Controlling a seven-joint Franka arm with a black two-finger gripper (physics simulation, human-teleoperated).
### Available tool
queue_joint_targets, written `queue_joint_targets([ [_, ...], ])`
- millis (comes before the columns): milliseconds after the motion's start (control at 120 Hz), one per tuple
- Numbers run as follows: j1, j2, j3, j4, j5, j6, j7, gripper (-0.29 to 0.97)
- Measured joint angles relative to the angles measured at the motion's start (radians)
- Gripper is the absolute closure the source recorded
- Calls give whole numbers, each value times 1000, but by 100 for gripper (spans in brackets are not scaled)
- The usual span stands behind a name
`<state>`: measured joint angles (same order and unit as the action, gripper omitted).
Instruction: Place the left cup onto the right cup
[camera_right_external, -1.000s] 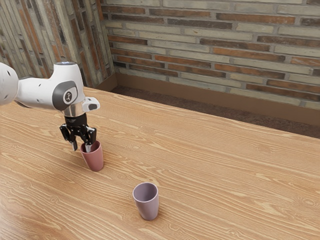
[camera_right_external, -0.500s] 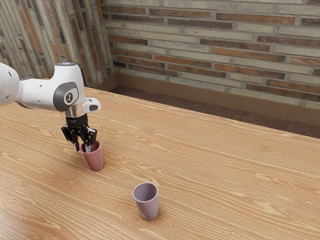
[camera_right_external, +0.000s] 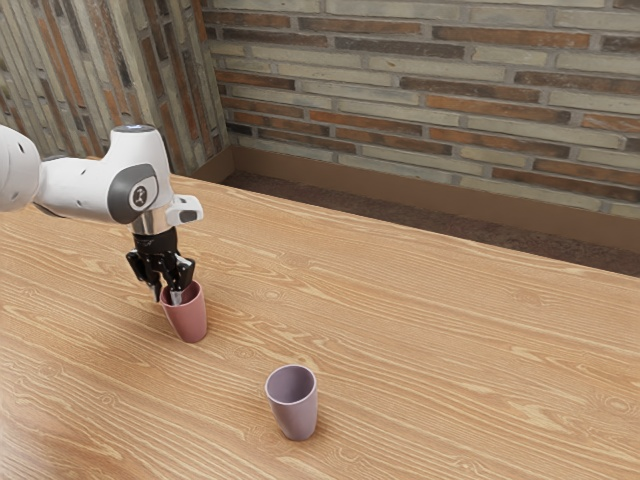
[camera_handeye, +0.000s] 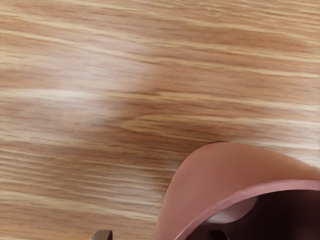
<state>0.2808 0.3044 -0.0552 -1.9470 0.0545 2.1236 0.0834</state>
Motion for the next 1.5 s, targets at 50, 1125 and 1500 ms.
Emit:
queue_joint_targets([
  [50,0,0,0,0,0,1,3,54],
  [1125,-4,-7,1,0,4,3,23,78],
  [1500,-23,-43,-2,-6,7,4,17,79],
])
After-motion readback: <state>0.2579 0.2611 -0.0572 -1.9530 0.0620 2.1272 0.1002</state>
